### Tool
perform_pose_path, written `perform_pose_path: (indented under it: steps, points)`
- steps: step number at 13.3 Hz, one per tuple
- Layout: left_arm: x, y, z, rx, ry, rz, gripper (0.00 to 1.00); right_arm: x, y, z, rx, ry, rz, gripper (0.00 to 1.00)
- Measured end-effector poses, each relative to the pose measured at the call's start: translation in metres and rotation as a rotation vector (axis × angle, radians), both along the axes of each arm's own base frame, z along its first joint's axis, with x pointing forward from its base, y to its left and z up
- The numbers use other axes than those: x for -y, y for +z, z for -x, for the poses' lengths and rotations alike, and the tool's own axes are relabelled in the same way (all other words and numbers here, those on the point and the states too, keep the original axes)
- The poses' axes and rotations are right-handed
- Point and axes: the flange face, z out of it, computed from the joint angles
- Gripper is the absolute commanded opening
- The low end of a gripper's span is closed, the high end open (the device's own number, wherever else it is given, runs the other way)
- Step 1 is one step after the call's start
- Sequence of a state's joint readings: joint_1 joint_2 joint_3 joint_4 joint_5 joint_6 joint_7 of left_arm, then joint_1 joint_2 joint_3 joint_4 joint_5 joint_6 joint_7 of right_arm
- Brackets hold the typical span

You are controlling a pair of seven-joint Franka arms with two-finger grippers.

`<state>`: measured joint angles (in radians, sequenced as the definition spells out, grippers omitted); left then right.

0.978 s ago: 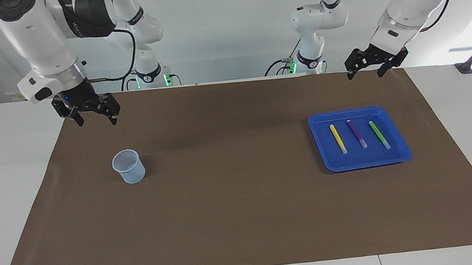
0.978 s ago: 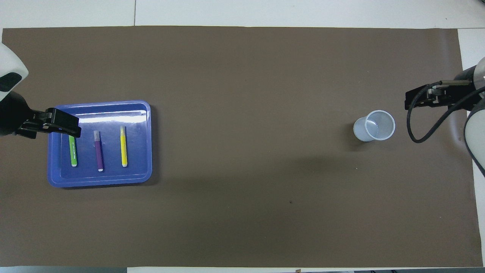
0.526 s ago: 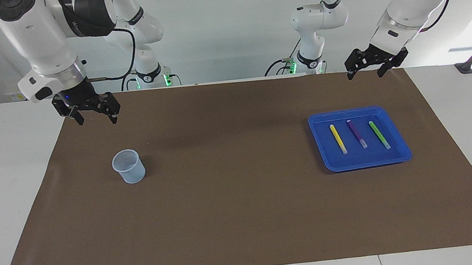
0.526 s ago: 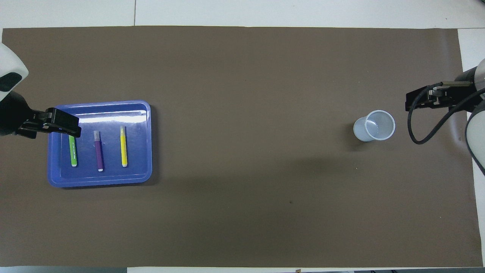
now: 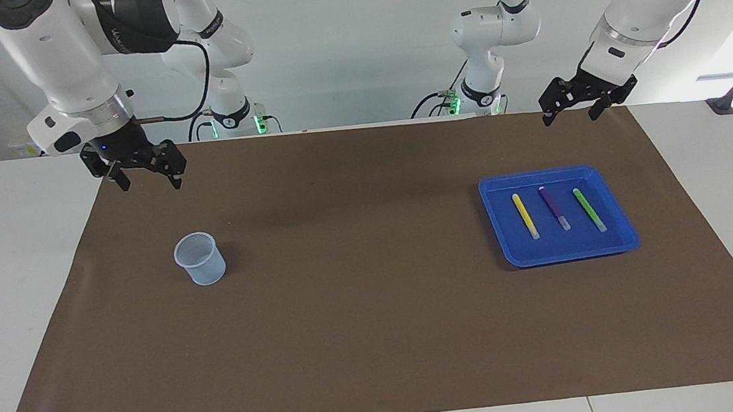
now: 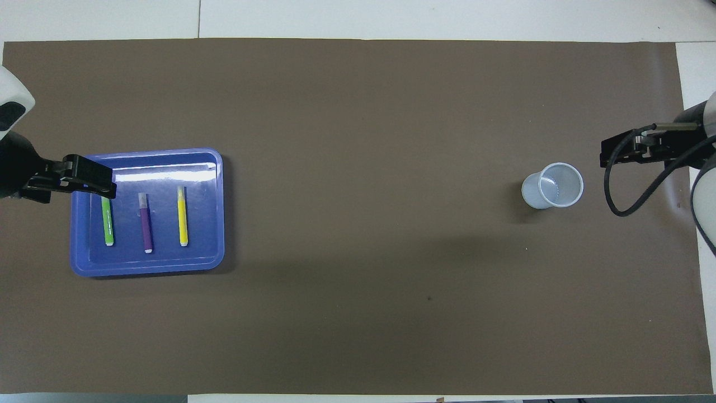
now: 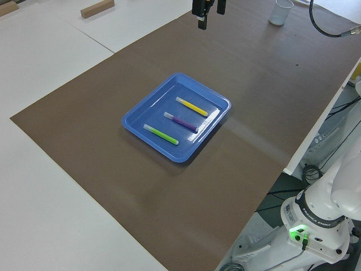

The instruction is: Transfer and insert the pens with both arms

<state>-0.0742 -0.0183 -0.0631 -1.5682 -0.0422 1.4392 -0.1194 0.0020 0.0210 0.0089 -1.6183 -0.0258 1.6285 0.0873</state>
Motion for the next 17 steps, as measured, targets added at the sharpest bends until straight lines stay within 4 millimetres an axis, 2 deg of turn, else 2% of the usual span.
perform_pose_path:
  steps: [2, 4, 7, 9, 12, 17]
  points:
    - [-0.006, -0.007, 0.002, -0.004, 0.015, -0.004, 0.98, 0.0, 0.0, 0.0, 0.0, 0.0, 0.0, 1.0]
    - [-0.032, -0.023, 0.001, 0.024, 0.064, -0.006, 0.95, 0.0, 0.0, 0.0, 0.0, 0.0, 0.0, 1.0]
    - [-0.081, -0.069, 0.007, 0.032, 0.075, -0.001, 0.92, 0.0, -0.001, 0.0, -0.002, 0.0, 0.0, 1.0]
    - [-0.104, -0.098, 0.009, 0.034, 0.062, 0.003, 0.91, 0.0, -0.001, 0.0, -0.002, 0.0, 0.0, 1.0]
    - [-0.128, -0.149, 0.013, 0.036, 0.055, 0.007, 0.92, 0.001, -0.001, 0.0, -0.002, -0.002, 0.0, 1.0]
    - [-0.157, -0.235, 0.004, 0.036, 0.092, 0.009, 0.91, 0.006, -0.001, 0.0, -0.002, -0.011, 0.0, 1.0]
